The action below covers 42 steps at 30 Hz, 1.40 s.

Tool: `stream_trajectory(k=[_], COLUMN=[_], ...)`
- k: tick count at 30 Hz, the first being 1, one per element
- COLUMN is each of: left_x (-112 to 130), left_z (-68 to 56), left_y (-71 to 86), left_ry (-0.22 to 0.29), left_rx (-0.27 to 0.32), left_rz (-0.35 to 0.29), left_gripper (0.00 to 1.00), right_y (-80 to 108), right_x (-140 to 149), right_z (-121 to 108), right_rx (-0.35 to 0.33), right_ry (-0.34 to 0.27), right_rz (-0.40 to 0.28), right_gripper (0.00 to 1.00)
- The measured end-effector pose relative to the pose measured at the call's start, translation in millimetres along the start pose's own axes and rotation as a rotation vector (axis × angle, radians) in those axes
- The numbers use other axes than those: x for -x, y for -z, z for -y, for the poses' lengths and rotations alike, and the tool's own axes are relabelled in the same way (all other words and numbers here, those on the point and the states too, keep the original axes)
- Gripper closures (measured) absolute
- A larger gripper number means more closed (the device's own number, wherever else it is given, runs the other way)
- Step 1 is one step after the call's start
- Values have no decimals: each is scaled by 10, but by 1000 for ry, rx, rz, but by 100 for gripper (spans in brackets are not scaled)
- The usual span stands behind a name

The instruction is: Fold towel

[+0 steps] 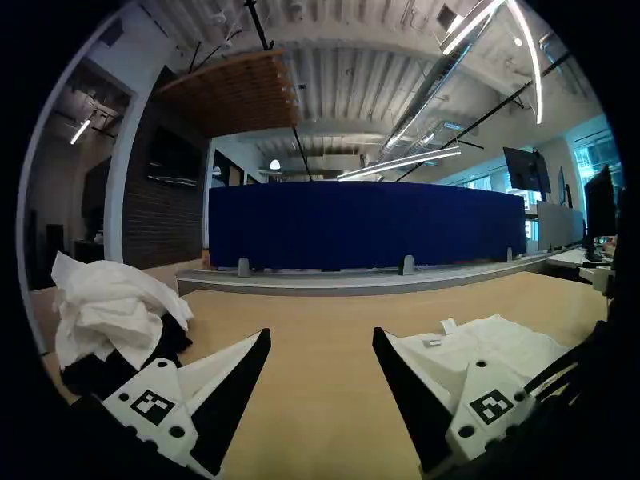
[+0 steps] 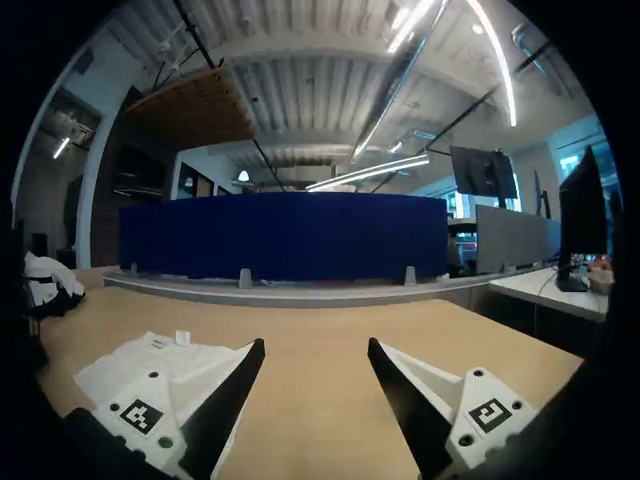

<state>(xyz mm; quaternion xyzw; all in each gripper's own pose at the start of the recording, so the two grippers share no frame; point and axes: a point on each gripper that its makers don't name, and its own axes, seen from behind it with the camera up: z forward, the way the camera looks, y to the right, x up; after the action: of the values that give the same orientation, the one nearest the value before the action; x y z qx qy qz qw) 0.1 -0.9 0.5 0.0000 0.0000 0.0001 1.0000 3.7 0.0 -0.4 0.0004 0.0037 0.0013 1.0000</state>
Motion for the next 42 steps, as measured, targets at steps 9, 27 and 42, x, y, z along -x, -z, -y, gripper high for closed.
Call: stream_trajectory(k=[9, 27, 42], left_x=[-267, -1404, -1354], left_z=[142, -219, -684], left_y=[-63, 107, 264], left_ry=[-10, -97, -185], left_rx=[19, 149, 309], left_rz=[8, 102, 235], left_gripper=[6, 6, 6], right_y=[73, 153, 396], right_x=[-440, -1334, -1286], right_z=[62, 356, 635], right_rx=[-15, -138, -331], right_ry=[-23, 120, 216], right_rz=[-14, 118, 308], right_gripper=[0, 0, 0])
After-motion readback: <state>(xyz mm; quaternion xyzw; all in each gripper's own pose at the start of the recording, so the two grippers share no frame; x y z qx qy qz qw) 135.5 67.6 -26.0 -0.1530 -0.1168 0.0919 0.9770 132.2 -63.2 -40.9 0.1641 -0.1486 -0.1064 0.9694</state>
